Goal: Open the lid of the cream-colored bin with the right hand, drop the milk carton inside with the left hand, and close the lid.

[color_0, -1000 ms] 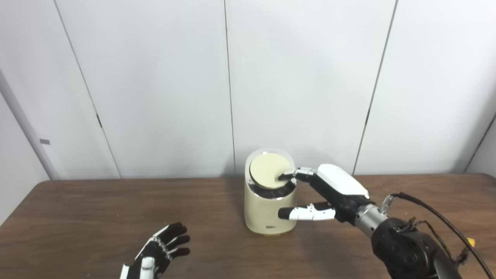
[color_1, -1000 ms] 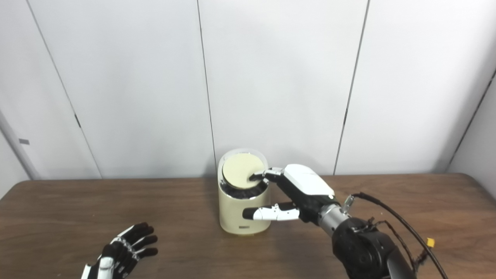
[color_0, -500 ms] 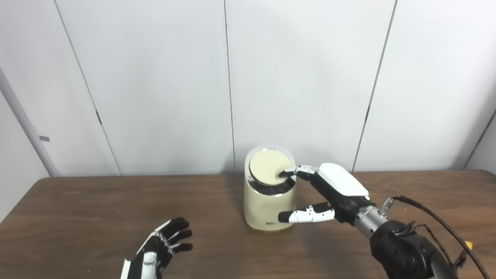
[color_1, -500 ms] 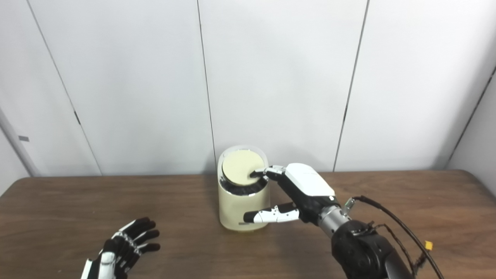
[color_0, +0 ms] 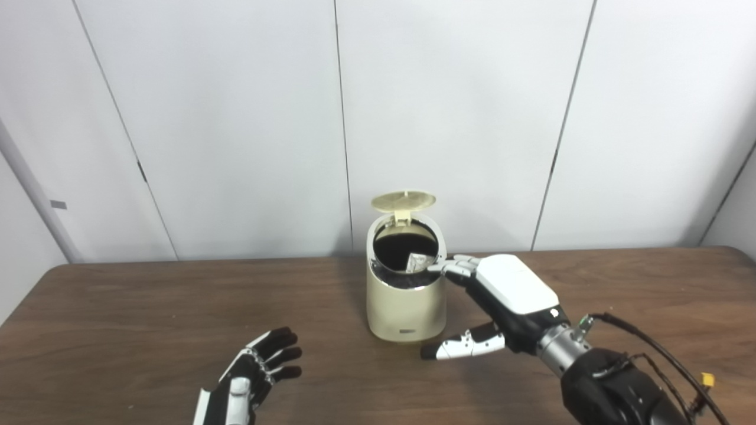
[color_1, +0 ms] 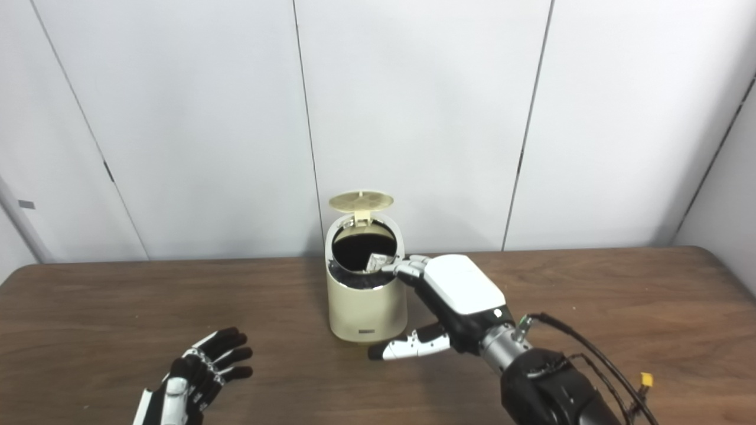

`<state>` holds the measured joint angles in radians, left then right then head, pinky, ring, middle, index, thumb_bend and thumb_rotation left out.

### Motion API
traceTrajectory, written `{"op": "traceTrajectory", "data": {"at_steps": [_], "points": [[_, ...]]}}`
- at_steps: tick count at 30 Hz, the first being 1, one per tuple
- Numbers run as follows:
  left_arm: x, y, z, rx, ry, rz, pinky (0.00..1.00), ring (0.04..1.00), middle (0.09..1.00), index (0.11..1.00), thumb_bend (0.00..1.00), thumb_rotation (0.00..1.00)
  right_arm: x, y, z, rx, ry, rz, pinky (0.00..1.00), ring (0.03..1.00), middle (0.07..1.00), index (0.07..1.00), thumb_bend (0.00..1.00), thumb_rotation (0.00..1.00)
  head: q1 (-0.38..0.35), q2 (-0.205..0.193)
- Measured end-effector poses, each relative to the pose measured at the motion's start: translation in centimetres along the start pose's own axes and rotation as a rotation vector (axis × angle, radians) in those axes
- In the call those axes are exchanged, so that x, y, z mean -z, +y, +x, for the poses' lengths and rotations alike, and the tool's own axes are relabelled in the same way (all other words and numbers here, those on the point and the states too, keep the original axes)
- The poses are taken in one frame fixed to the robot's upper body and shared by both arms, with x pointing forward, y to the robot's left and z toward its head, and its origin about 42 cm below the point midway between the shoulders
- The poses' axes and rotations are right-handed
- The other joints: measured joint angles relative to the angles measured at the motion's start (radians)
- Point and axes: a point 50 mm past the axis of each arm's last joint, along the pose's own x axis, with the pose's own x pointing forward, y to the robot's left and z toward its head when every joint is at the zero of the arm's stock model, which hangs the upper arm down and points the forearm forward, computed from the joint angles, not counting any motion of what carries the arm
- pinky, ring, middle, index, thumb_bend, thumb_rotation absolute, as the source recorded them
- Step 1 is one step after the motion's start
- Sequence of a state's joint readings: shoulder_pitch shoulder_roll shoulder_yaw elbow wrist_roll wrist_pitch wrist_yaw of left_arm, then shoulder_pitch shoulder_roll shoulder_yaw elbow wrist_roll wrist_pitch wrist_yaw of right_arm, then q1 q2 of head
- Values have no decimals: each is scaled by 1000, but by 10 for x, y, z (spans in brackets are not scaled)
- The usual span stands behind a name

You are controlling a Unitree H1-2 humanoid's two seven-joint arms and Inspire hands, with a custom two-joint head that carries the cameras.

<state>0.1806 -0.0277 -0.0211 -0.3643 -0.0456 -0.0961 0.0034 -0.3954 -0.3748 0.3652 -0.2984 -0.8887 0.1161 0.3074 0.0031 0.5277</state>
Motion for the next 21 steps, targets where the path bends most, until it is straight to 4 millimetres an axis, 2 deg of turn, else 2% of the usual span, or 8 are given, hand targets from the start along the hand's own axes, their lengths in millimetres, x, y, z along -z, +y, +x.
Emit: {"op": "traceTrajectory", "data": {"at_steps": [3, 8, 13, 21], "points": [[-1, -2, 0, 0, -1, -1, 671, 735, 765, 773, 453, 1000, -11, 7, 0, 30, -34, -157, 800, 807, 773, 744, 666, 682, -8, -3], [-1, -3, 0, 3, 11, 5, 657, 727, 760, 766, 452, 990, -23, 15, 3, 73, -73, -342, 768, 781, 746, 739, 660, 665, -9, -3], [-1, -4, 0, 2, 21, 4, 658, 724, 755, 762, 459, 971, -27, 17, 10, 93, -83, -387, 752, 757, 708, 751, 650, 658, -11, -6], [0, -5, 0, 4, 22, 1, 659, 728, 760, 766, 448, 965, -30, 23, 21, 113, -91, -419, 731, 768, 727, 759, 658, 675, -6, -11]]}}
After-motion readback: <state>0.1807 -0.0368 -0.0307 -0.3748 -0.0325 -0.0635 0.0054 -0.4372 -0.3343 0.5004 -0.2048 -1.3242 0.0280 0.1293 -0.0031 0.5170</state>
